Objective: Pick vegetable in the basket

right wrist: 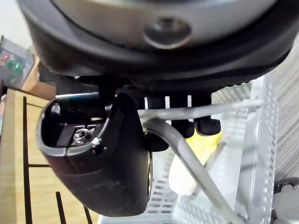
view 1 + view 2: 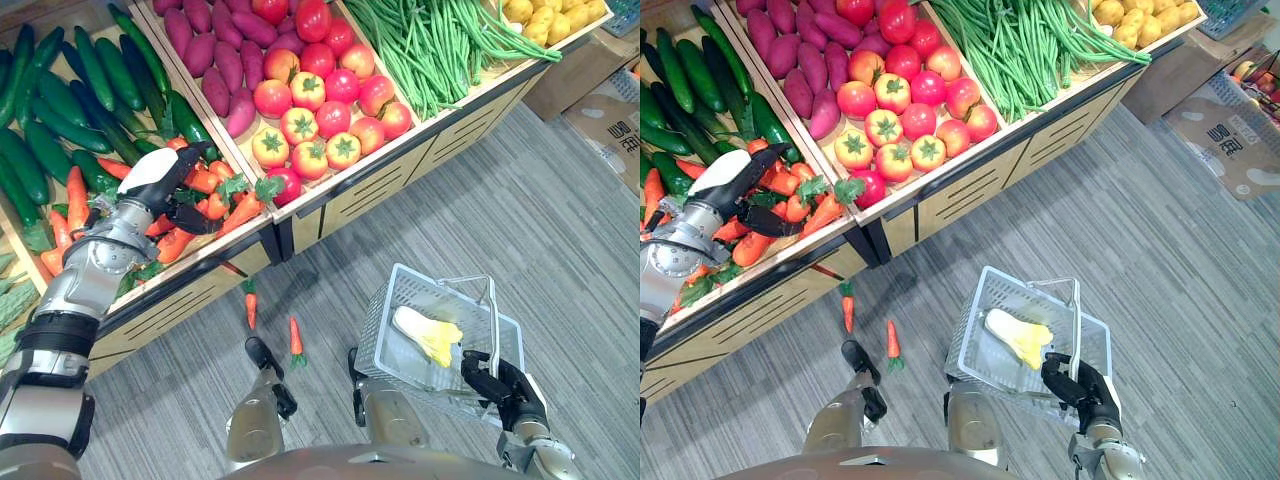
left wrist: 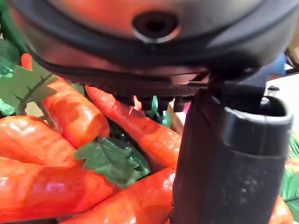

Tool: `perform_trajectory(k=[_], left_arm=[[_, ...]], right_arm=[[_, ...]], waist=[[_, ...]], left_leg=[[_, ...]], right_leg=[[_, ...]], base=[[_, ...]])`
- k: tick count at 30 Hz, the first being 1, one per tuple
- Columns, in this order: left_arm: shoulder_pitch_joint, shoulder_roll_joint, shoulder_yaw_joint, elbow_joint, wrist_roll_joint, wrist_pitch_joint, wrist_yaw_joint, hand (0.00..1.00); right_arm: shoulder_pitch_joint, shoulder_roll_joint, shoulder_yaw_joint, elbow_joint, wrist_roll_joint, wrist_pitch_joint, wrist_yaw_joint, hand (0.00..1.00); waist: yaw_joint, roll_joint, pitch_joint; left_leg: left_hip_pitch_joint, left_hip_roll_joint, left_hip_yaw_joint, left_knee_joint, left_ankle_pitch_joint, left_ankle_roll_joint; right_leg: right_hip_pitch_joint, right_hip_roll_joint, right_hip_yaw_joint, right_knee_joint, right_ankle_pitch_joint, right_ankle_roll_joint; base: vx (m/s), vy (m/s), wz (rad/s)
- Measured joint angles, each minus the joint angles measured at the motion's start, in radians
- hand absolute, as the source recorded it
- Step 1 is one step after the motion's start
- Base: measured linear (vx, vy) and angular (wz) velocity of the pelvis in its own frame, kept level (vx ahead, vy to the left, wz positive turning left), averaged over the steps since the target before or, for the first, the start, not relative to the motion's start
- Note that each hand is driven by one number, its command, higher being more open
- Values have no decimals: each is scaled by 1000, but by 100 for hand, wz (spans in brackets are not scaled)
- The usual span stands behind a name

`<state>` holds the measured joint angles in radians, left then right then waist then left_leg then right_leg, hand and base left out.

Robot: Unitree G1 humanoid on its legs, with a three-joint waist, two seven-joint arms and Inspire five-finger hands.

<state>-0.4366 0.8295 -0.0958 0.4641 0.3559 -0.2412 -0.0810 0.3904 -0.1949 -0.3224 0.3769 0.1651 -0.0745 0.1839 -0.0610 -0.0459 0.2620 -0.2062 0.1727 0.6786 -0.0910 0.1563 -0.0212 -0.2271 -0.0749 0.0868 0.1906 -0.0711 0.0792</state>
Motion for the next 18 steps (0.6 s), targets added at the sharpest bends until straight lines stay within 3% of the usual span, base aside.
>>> perform_trajectory(k=[7,8,18], left_arm=[[3,-49,48,47,7,-43,39,100],[8,-51,58,48,8,-45,40,0],[13,-78,148,133,9,-47,72,0]], right_arm=[[-8,-13,25,-1,0,-5,-5,0],[-9,-16,30,-1,0,-6,-6,0],[-24,-54,44,27,1,-7,-18,0]], waist=[[4,11,30],[3,11,32],[-2,15,49]], left_leg=[[3,6,30,1,5,-1],[3,6,29,1,7,-1],[6,17,23,0,37,-5]], right_leg=[[2,0,-7,0,-2,0],[2,0,-7,0,-3,-1],[3,9,-10,-2,-28,-4]], base=[[25,-16,3],[26,-33,-3],[3,-36,-1]])
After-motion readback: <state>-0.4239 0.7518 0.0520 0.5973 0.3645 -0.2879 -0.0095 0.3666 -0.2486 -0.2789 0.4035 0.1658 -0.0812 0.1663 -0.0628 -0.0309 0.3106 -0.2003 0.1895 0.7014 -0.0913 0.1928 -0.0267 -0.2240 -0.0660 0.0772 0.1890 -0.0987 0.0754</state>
